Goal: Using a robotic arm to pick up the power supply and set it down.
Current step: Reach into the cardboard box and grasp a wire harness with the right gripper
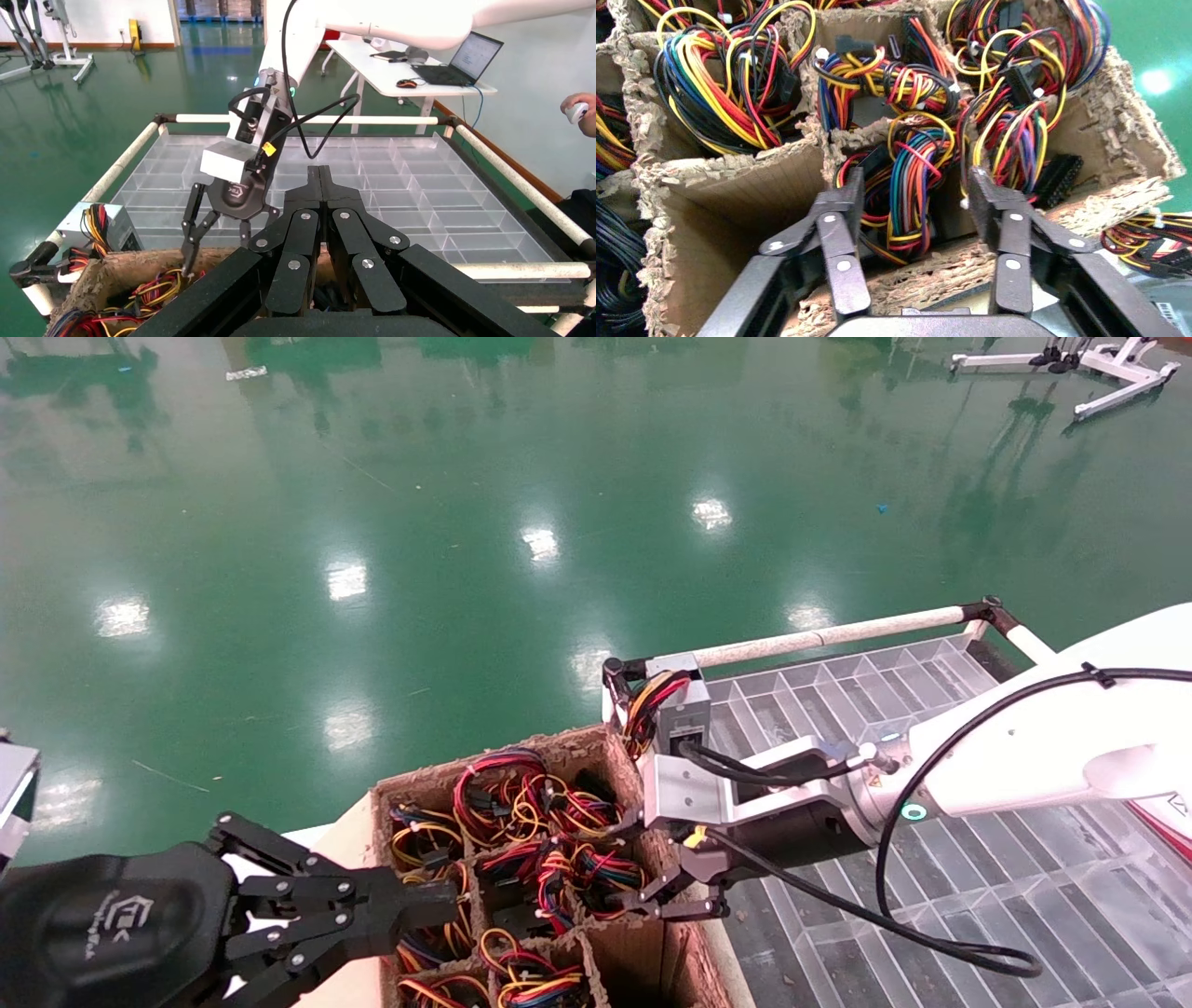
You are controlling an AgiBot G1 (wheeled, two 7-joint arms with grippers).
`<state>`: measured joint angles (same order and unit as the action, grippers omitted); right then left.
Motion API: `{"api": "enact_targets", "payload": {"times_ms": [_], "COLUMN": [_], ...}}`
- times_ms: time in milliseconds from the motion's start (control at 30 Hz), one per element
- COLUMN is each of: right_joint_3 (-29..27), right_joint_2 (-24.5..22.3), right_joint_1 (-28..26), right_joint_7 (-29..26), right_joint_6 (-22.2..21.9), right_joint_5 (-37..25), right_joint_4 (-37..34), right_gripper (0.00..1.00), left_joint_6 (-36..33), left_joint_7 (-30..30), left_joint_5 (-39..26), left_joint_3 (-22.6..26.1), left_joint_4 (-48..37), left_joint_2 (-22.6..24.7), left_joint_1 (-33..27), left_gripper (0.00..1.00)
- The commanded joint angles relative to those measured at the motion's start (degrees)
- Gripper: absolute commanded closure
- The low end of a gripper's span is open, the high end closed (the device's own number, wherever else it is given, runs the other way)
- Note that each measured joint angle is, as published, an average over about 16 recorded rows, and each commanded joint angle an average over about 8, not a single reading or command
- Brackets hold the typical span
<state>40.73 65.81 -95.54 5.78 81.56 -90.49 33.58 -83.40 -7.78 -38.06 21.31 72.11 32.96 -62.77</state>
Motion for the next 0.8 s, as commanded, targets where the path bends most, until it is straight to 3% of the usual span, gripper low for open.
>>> {"api": "enact_targets", "payload": {"times_ms": [33,67,233,333,800], "right_joint_3": [0.1,0.2,0.3,0.3,0.3], "right_joint_2": [0.3,0.4,1.1,1.3,0.7], "right_joint_1": [-0.2,-0.3,-0.8,-1.1,-2.5], "right_joint_7": [0.5,0.7,1.7,2.1,2.1], "right_joint_6": [0.0,0.1,0.2,0.5,3.1], "right_joint_5": [-0.2,-0.2,-0.3,-0.3,0.1], "right_joint_4": [-1.0,-1.4,-3.2,-4.0,-4.8], "right_gripper": [1.0,1.0,1.0,1.0,1.0], "left_joint_6": [0.0,0.0,0.0,0.0,0.0], "left_joint_7": [0.0,0.0,0.0,0.0,0.0], "left_joint_5": [0.0,0.0,0.0,0.0,0.0], "left_joint_3": [0.0,0.0,0.0,0.0,0.0], "left_joint_4": [0.0,0.0,0.0,0.0,0.0], "left_joint_2": [0.0,0.0,0.0,0.0,0.0], "left_joint_1": [0.0,0.0,0.0,0.0,0.0], "left_gripper": [0.9,0.84,0.25,0.01,0.0]}}
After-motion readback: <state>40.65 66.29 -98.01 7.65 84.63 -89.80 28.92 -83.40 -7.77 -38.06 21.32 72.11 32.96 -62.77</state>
